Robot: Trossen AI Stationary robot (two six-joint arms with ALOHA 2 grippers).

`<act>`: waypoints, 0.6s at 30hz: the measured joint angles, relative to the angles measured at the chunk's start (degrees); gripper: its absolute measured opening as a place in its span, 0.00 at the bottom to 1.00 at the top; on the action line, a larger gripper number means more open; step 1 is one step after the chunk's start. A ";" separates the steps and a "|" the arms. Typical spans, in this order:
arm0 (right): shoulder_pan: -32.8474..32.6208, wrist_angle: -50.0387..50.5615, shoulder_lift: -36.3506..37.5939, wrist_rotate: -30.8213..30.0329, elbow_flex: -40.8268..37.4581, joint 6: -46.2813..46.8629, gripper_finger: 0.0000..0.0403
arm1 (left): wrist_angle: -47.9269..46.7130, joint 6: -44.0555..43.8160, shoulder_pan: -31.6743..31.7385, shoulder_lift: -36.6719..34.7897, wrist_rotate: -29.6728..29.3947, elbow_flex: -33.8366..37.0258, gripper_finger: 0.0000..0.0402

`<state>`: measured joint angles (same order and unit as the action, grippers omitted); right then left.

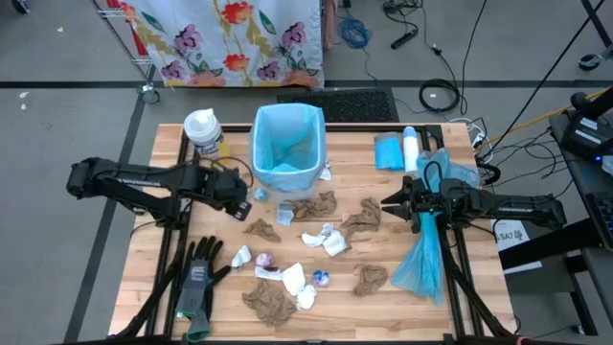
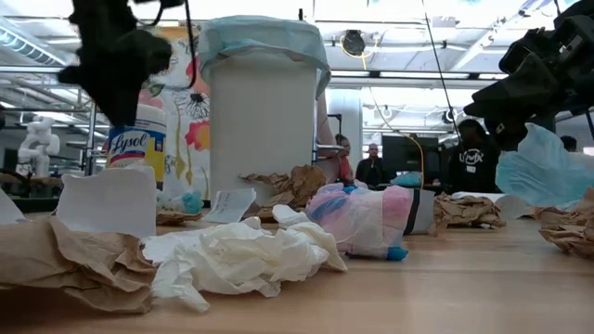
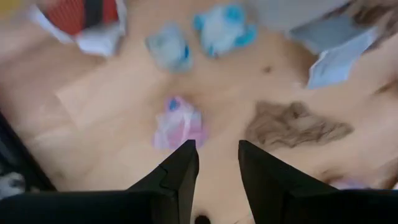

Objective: Place trash/remove bag and relplace
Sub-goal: Put the pink plastic into the trash bin

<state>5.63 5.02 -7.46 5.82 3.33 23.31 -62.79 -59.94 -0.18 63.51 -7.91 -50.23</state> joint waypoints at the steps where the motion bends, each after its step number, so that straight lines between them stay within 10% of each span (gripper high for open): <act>1: 0.01 0.00 0.02 -0.02 0.00 0.00 0.27 | 2.23 -0.93 -0.48 -0.78 0.67 1.82 0.30; 18: 0.02 0.04 0.00 -0.02 0.02 0.00 0.27 | 19.48 -5.79 3.82 -4.66 1.68 19.46 0.30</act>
<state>5.65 5.05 -7.46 5.80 3.35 23.31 -43.31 -65.73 3.64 58.85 -6.23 -30.77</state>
